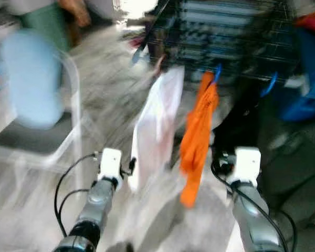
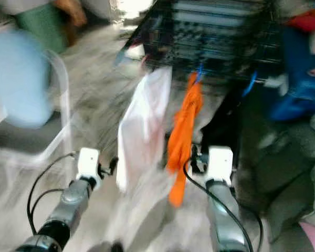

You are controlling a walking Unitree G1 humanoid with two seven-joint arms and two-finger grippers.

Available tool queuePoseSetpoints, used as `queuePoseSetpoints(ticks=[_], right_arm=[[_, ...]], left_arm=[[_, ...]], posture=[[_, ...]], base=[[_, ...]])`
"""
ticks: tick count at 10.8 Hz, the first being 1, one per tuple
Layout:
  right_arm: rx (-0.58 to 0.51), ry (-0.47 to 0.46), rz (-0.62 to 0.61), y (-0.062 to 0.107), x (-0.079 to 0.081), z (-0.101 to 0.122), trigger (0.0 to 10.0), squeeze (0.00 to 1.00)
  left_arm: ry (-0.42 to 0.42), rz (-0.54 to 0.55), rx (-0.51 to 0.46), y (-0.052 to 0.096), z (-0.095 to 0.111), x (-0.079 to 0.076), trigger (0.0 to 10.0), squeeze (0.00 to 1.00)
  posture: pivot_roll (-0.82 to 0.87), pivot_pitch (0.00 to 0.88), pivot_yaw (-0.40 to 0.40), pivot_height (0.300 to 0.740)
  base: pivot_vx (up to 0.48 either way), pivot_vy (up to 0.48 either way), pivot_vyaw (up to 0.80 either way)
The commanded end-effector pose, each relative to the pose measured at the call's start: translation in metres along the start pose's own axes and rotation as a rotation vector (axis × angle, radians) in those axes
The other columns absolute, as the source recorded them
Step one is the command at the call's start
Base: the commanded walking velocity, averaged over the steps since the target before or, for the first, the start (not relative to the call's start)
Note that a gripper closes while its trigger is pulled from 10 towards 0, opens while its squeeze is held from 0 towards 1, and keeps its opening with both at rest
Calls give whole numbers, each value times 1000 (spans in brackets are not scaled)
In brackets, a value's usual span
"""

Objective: Hang hanger

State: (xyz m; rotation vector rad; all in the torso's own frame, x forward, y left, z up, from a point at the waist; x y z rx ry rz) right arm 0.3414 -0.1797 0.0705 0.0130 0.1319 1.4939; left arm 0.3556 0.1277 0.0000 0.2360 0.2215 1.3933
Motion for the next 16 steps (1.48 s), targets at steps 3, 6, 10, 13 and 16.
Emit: queuePoseSetpoints(ticks=[3, 6, 10, 13, 16], right_arm=[[87, 10, -4, 7, -4, -31, 10000, 0], [297, -66, 6, 14, -2, -92, 10000, 0], [607, -173, -22, 45, -2, -163, 10000, 0], [763, -127, 31, 74, 1, -193, 10000, 0], [781, -106, 69, 78, 5, -196, 10000, 0]], left_arm=[[-28, -6, 53, 2, -13, 1, 10000, 0], [-90, -9, 248, 21, -62, 18, 10000, 0], [-133, 27, 448, 46, -106, 33, 10000, 0], [-141, 50, 555, 63, -130, 38, 10000, 0], [-164, 71, 616, 75, -140, 54, 10000, 0]], posture=[[-124, 73, 23, 740], [-123, 39, 13, 740], [-119, 0, 11, 740], [-109, 0, 15, 740], [-116, 0, 20, 740]], base=[[-351, 0, 0], [0, 0, 0], [0, 0, 0], [0, 252, 0], [0, 480, 0]])
Point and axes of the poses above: a point about 5 cm out from each wrist's last joint towards the gripper, its own y axis pointing back from the gripper into the wrist, its own z axis along the axis of the wrist's last joint, x = y × z, the point moved 6 cm from there along -y, pointing out of the wrist towards the gripper, and after that the axes turned 2 degrees about y, right-handed, at the moved point
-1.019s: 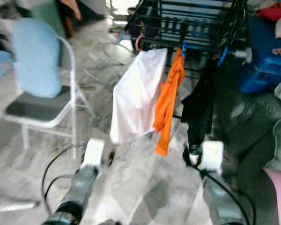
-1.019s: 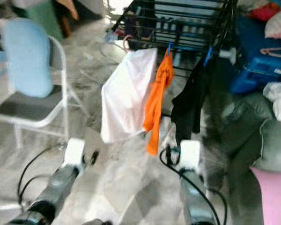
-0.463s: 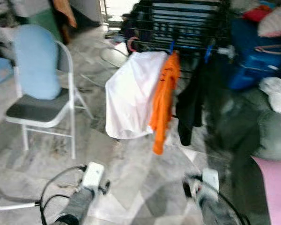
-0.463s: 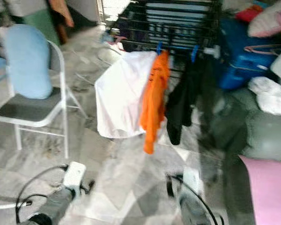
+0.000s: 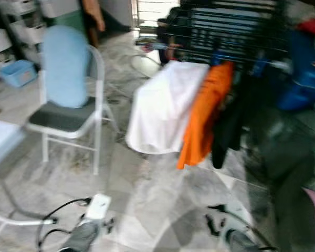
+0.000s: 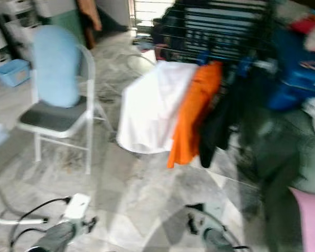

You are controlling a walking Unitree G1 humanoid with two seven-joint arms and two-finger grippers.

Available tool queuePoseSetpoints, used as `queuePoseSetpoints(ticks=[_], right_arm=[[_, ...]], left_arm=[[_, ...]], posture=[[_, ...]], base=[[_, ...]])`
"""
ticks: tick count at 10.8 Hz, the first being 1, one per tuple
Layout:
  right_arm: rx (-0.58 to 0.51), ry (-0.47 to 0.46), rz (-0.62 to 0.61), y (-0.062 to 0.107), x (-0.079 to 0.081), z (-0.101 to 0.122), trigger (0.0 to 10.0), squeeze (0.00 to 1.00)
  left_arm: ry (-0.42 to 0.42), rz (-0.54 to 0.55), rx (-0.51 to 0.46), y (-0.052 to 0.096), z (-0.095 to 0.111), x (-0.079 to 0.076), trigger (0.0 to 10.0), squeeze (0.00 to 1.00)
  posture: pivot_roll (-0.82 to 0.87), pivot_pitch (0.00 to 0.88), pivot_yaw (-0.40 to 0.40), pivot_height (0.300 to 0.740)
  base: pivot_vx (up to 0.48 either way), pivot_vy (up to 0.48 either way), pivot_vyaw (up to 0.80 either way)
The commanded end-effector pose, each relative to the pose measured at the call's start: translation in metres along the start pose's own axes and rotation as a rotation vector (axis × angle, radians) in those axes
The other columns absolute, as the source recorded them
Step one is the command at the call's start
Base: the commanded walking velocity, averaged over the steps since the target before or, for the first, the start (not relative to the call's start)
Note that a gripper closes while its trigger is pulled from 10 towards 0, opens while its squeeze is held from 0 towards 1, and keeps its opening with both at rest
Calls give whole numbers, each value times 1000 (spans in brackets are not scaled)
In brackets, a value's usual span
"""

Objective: Hang hanger

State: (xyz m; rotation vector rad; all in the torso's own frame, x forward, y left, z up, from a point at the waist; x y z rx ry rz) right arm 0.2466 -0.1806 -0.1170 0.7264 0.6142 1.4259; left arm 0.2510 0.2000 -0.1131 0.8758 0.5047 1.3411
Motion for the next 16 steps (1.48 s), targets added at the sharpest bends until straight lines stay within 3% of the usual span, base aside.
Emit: queuePoseSetpoints(ticks=[1, 6, 13, 16], right_arm=[[12, 22, 0, 0, -2, -2, 10000, 0], [33, 41, 11, 1, 0, -8, 10000, 0], [58, 59, 20, 2, 2, -15, 10000, 0], [74, 51, 16, 3, 1, -22, 10000, 0]], left_arm=[[-21, -6, 6, -1, 2, -1, 10000, 0], [1, -10, 30, 0, -5, -5, 10000, 0], [-31, -11, 24, -2, 4, -6, 10000, 0], [-41, -15, 25, -2, 4, -8, 10000, 0]], posture=[[-119, 0, 23, 740], [-113, 0, 26, 740], [-115, 0, 29, 740], [-119, 1, 32, 740]], base=[[0, 480, 0], [0, 0, 0], [0, 0, 0], [-279, 0, 0]])
Point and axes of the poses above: a point about 5 cm out from each wrist's last joint towards the gripper, its own y axis pointing back from the gripper into the wrist, its own z axis along the axis of the wrist's last joint, x = y × z, the point moved 6 cm from there along -y, pointing out of the wrist towards the gripper, and after that the axes turned 2 degrees about y, right-handed, at the moved point
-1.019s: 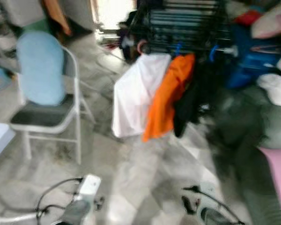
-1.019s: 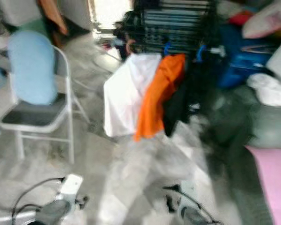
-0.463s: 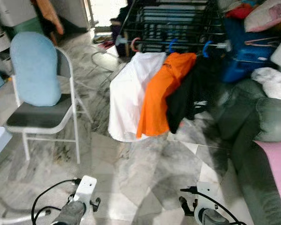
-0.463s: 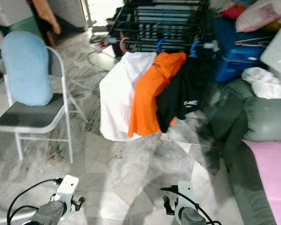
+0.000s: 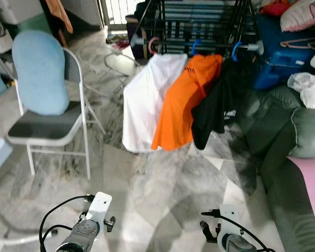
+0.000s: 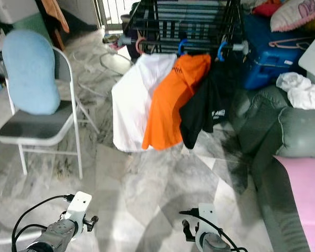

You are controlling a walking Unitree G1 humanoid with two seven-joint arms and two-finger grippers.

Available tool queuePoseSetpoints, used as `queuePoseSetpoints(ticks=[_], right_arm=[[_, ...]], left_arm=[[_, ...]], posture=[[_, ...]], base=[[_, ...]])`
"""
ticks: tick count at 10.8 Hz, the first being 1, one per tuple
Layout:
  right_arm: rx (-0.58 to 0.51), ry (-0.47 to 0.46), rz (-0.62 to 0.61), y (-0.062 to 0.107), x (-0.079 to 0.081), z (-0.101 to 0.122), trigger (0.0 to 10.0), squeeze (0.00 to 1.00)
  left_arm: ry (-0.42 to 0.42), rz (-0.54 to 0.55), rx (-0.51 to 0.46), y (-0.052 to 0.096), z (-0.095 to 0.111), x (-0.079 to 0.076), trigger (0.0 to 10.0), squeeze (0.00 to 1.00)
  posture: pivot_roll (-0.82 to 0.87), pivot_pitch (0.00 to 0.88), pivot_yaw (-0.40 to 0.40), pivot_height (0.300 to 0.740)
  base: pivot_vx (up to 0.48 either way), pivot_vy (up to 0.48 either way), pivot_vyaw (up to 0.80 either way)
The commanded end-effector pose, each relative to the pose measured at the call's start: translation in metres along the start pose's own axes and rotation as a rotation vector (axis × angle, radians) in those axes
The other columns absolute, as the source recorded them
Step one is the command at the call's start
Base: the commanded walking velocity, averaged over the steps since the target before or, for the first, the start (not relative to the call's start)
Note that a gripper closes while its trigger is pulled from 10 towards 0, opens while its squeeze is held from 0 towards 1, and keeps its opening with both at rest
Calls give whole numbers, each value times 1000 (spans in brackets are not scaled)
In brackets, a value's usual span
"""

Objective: Hang hanger

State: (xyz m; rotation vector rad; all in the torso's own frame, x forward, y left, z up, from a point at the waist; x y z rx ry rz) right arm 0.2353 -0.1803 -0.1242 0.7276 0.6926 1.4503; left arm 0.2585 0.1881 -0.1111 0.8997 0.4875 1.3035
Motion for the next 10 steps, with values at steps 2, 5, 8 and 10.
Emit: queuePoseSetpoints(ticks=[2, 5, 8, 10], right_arm=[[29, -35, 4, 2, 1, -12, 10000, 0], [34, -35, 9, 2, 0, -14, 10000, 0], [13, -69, 9, 2, -1, -11, 10000, 0], [-44, -97, -8, 1, -7, 5, 10000, 0]], left_arm=[[12, 11, 22, 1, -9, 2, 10000, 0], [13, 9, 23, 1, -11, 0, 10000, 0], [48, 21, 25, 1, -11, 1, 10000, 0], [198, 60, -23, -1, 7, 7, 10000, 0]], posture=[[-118, 1, 33, 740], [-114, 6, 30, 740], [-119, 9, 36, 740], [-126, 12, 36, 740]], base=[[-304, 0, 0], [-295, 0, 0], [-173, 0, 0], [0, 0, 0]])
Point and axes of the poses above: a point about 5 cm out from each wrist's last joint towards the gripper, its own y axis pointing back from the gripper into the wrist, its own z axis along the axis of the wrist's last joint, x = y × z, the point moved 6 cm from there along -y, pointing out of the wrist towards the gripper, and after that the axes turned 2 degrees about y, right-handed, at the moved point
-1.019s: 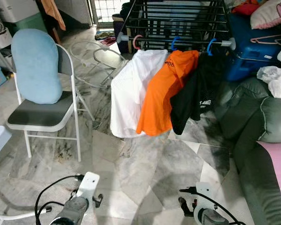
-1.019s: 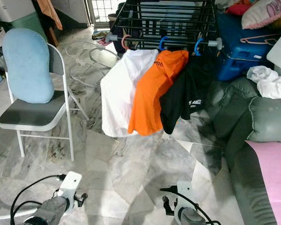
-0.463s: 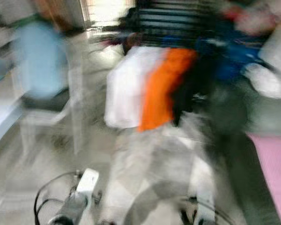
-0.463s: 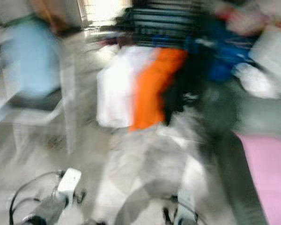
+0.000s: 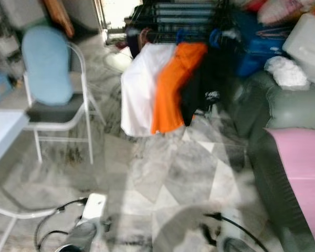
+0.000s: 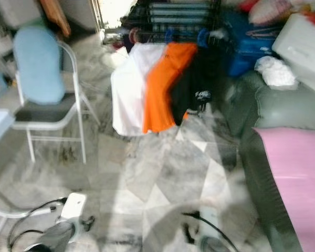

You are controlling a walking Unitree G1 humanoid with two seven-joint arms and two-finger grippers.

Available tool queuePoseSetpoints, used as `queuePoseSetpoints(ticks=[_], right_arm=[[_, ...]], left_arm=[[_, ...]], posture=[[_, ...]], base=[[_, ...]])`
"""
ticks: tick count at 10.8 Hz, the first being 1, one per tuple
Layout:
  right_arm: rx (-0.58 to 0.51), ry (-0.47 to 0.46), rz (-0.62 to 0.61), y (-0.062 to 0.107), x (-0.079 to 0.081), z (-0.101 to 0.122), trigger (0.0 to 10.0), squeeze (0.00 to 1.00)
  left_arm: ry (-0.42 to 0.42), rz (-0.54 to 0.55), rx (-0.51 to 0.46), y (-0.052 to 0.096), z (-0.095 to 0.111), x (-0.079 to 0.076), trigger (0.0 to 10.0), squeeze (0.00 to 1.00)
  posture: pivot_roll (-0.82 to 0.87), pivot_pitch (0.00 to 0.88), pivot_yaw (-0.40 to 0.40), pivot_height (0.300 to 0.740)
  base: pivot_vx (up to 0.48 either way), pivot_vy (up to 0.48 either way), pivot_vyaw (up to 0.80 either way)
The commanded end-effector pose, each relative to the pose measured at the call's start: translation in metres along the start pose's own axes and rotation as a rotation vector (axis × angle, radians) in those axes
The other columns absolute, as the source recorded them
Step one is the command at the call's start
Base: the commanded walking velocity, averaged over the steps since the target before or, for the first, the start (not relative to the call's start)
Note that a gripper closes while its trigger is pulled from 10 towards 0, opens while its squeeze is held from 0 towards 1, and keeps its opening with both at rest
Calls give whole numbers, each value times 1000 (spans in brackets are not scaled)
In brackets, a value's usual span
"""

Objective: Hang hanger

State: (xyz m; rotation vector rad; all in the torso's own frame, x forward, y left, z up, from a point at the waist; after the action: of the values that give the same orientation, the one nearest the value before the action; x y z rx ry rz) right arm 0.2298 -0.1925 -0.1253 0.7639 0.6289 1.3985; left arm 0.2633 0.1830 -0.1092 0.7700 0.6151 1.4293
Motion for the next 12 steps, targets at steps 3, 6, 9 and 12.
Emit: queuePoseSetpoints(ticks=[3, 6, 9, 12], right_arm=[[-271, -20, -1, -3, 2, 96, 10000, 0], [-473, -98, -49, 8, -8, 164, 10000, 0], [-399, -85, -18, 1, 8, 135, 10000, 0], [-182, -54, 24, -6, 18, 63, 10000, 0]], left_arm=[[116, 16, -209, -1, 70, 3, 10000, 0], [162, -43, -483, 16, 178, -17, 10000, 0], [105, -37, -395, 7, 144, -25, 10000, 0], [-64, 8, -156, -3, 53, -15, 10000, 0]], posture=[[-133, 14, 40, 740], [-156, 14, 64, 740], [-165, 16, 67, 740], [-169, 17, 51, 740]], base=[[0, 0, 0], [0, 0, 0], [0, 0, 0], [0, 0, 0]])
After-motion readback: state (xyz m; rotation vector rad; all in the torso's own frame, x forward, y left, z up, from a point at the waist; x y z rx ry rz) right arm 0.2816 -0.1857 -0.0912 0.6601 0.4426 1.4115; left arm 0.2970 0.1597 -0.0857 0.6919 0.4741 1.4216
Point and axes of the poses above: a point about 5 cm out from each wrist's last joint towards the gripper, its own y axis pointing back from the gripper into the wrist, its own z axis along the axis of the wrist's last joint, x = y × z, the point moved 6 cm from there along -y, pointing out of the wrist towards the gripper, and after that the axes turned 2 degrees about y, right-handed, at the moved point
